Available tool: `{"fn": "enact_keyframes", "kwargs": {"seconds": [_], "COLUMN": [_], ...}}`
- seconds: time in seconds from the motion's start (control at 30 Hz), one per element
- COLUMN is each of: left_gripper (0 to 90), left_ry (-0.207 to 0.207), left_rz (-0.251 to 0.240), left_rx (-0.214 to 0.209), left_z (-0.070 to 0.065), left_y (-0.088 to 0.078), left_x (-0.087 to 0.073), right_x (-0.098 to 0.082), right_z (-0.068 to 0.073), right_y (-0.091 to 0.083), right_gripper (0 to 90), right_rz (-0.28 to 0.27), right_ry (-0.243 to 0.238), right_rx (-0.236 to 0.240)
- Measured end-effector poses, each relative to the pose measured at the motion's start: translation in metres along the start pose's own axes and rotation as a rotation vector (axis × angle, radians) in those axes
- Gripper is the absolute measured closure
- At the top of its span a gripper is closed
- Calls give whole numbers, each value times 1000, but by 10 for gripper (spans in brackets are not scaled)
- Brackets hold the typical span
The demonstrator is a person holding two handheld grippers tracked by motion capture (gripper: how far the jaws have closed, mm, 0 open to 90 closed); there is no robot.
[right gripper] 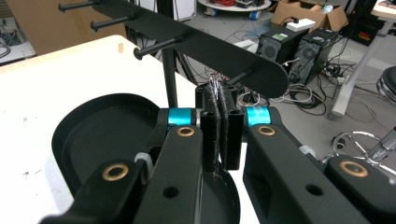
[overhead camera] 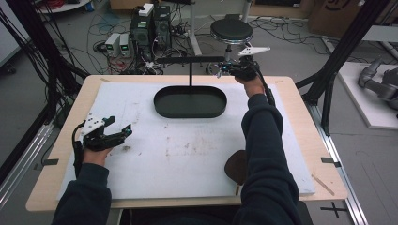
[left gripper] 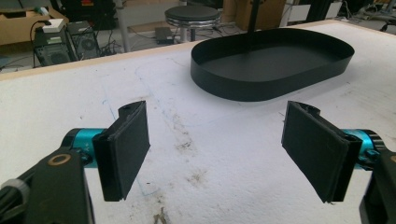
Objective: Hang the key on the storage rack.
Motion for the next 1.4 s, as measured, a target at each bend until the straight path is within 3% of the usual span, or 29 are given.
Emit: {"fn": "enact_keyframes", "kwargs": {"seconds": [0.43, 0.57, 0.7, 0.9, 0.93, 1.0, 1.1, 1.23, 1.37, 1.4], "left_gripper": [234, 234, 235, 234, 234, 235, 235, 235, 234, 235], "left_ry": [4, 3, 2, 4, 4, 6, 5, 4, 4, 3], "left_rz": [1, 1, 0, -1, -1, -1, -1, -1, -7, -8], "left_rx": [-1, -2, 0, -2, -2, -2, -2, -2, -5, -4], "left_z": [0, 0, 0, 0, 0, -1, -1, -1, -1, -1], "left_y": [0, 0, -1, 0, 0, 0, -1, -1, -1, -1], "left_x": [0, 0, 0, 0, 0, 0, 0, 0, 1, 1], "right_x": [-1, 0, -1, 1, 1, 1, 1, 0, -1, 0], "right_z": [-2, 0, 3, 6, 7, 5, 3, 3, 5, 7], "right_y": [7, 10, 13, 9, 8, 6, 4, -3, -5, -10], "right_gripper": [853, 846, 856, 848, 803, 616, 607, 600, 597, 542], "right_rz": [6, 16, 18, 34, 42, 42, 39, 2, 4, 3], "right_ry": [31, 10, 15, -15, -22, 8, 27, 33, 35, 44], "right_rx": [-109, -151, -138, -114, -123, -161, -167, -239, -228, -207]}}
Point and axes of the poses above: each handheld gripper's, and its own axes: y roughly forward along the jaws, x roughly out of its top, z roughly to its left, the point moved 3 cm from there along y, roughly forward along the jaws, and after that the axes turned 5 degrees about z, right-handed, at the moved point
